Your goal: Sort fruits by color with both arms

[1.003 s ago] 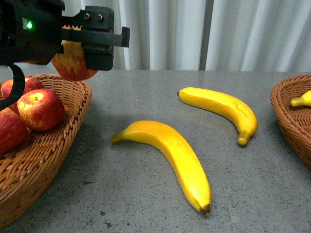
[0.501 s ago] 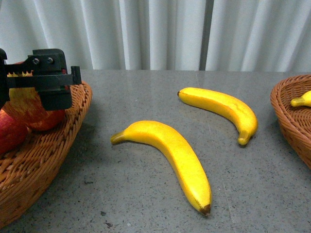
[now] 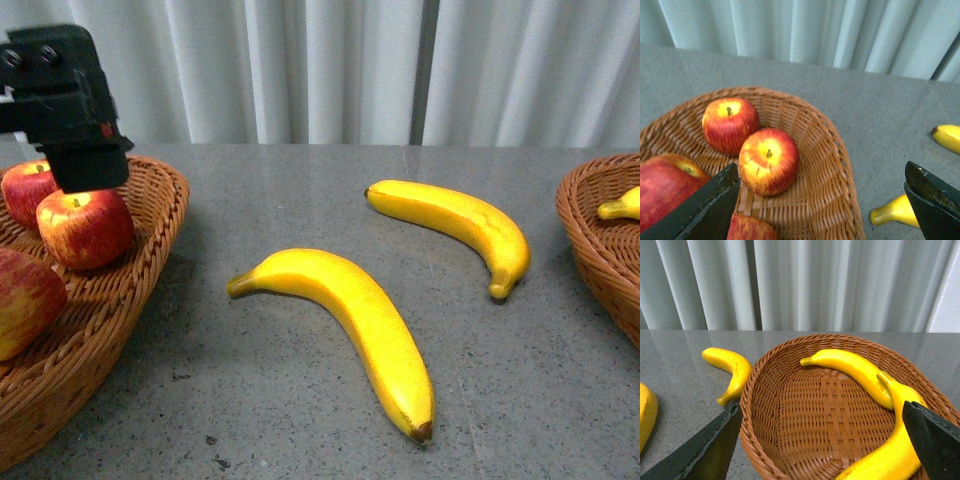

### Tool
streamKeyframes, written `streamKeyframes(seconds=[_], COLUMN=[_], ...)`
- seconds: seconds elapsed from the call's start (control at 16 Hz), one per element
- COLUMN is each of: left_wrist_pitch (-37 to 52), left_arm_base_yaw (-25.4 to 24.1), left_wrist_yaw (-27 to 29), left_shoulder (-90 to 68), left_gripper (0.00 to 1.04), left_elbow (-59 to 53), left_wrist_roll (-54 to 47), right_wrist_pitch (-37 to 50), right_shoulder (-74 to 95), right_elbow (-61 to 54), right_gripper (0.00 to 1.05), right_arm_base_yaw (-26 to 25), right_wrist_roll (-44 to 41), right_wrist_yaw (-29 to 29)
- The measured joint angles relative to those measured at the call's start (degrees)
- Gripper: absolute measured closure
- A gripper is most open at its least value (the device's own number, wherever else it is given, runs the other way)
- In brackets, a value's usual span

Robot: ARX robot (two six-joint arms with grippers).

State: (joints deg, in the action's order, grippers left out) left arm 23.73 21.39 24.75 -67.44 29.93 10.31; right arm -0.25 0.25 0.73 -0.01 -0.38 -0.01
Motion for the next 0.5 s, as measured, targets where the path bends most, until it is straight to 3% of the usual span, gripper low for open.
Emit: streamKeyframes(seconds=[0.19, 0.31, 0.38, 0.5], left_wrist_pitch=[-2.64, -4.42, -3.23, -3.02], left_arm_base_yaw=[-0.94, -5.18, -9.46, -13.6], left_wrist_yaw=[-3.28, -4.7, -10.95, -15.93], left_shoulder=[10.67, 19.5, 25.31, 32.59], left_gripper=[0.07, 0.09, 0.21, 0.45], left_elbow=[-2.69, -5.49, -9.31, -15.61], left_wrist_roll=[-5.97, -9.27, -9.31, -9.31], right_wrist_pitch=[0.0, 0.0, 0.0, 0.0], right_shoulder=[0.0, -0.02, 0.0, 0.0], right_elbow=[0.0, 0.0, 0.0, 0.0], right_gripper=[0.06, 0.06, 0.06, 0.06], right_arm_base_yaw=[0.0, 0.0, 0.0, 0.0], right_wrist_roll=[0.0, 0.0, -0.02, -0.02], right_wrist_yaw=[-0.02, 0.0, 0.0, 0.0])
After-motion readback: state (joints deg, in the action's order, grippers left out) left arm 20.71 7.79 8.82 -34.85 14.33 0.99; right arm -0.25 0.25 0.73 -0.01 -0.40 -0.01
